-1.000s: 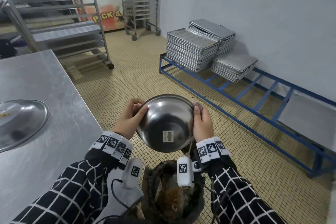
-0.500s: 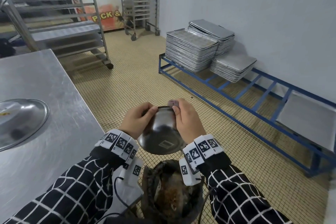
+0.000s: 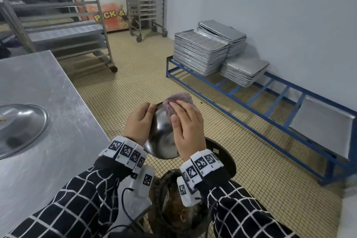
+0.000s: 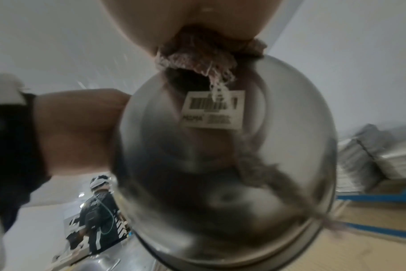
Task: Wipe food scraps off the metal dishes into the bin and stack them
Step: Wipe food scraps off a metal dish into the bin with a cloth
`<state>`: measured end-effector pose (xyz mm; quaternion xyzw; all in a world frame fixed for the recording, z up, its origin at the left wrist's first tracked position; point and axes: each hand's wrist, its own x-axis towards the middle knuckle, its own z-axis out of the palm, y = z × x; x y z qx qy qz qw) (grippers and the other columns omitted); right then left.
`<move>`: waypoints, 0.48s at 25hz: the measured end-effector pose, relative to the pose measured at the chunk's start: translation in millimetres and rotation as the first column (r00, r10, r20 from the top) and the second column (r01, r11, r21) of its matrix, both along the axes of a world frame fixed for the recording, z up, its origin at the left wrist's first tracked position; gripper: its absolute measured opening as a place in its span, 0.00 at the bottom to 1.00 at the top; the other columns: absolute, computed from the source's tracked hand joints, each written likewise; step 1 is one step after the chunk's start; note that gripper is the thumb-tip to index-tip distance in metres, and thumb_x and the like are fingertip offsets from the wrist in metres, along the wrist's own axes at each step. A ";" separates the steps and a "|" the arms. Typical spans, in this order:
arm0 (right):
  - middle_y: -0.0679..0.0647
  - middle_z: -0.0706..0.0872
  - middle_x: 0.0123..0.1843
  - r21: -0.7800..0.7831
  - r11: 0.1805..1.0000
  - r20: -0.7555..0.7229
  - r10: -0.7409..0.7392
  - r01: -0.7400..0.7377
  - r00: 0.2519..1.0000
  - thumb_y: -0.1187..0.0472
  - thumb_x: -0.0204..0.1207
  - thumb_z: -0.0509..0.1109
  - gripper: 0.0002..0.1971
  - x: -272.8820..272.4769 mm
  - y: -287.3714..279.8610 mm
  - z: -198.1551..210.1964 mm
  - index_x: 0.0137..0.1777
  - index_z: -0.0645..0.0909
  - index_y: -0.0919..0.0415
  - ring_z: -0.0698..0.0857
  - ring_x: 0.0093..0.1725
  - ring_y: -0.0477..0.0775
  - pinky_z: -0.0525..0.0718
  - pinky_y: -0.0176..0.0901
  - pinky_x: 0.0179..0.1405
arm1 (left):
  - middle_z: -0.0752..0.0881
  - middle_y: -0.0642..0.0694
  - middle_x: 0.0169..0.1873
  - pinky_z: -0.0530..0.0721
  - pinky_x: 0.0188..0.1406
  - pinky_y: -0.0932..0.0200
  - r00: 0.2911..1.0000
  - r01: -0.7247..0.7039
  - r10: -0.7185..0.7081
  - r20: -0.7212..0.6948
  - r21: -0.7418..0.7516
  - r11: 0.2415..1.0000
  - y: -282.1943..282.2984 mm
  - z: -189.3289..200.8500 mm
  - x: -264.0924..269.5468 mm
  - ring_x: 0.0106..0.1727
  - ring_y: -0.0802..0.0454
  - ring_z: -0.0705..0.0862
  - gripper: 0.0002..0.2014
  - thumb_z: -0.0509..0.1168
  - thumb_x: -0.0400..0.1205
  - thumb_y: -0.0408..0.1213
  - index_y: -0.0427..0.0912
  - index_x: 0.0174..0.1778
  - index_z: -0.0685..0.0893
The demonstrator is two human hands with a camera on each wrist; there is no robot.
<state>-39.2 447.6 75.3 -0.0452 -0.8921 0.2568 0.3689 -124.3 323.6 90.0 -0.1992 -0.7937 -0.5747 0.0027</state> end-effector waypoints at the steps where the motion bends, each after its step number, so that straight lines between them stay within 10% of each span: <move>1: 0.51 0.76 0.72 -0.102 0.995 0.007 -0.018 0.019 1.000 0.46 0.85 0.49 0.24 -0.6 2.7 -1.1 0.73 0.75 0.56 0.70 0.73 0.52 0.72 0.56 0.72 | 0.83 0.42 0.33 0.78 0.41 0.47 1.000 0.000 0.000 0.000 -0.002 1.000 -0.5 -0.1 0.6 0.36 0.44 0.79 0.15 0.56 0.87 0.43 0.39 0.40 0.81; 7: 0.46 0.68 0.80 -0.479 0.878 0.063 0.047 -0.011 0.997 0.48 0.86 0.51 0.25 2.7 18.8 -20.0 0.81 0.64 0.53 0.64 0.79 0.43 0.67 0.48 0.79 | 0.79 0.45 0.32 0.74 0.38 0.54 0.999 -0.018 0.020 0.046 -0.036 0.999 -4.3 -0.9 -0.2 0.35 0.49 0.75 0.17 0.54 0.88 0.44 0.40 0.38 0.78; 10: 0.47 0.56 0.85 -0.352 0.934 0.102 0.112 -0.070 0.988 0.47 0.86 0.50 0.28 7.6 7.7 -19.7 0.84 0.54 0.51 0.51 0.84 0.43 0.55 0.37 0.81 | 0.79 0.43 0.33 0.74 0.38 0.54 0.998 -0.038 0.041 0.037 -0.065 0.997 -1.9 1.0 -1.3 0.36 0.48 0.76 0.17 0.53 0.88 0.43 0.37 0.41 0.79; 12: 0.51 0.53 0.86 -0.141 0.988 0.121 0.081 -0.064 0.989 0.47 0.85 0.48 0.28 5.1 -1.5 -16.2 0.84 0.53 0.52 0.47 0.85 0.48 0.53 0.49 0.83 | 0.78 0.46 0.30 0.74 0.37 0.55 1.000 -0.017 0.017 -0.007 -0.080 0.997 1.7 5.5 0.3 0.33 0.51 0.74 0.16 0.53 0.88 0.42 0.41 0.37 0.76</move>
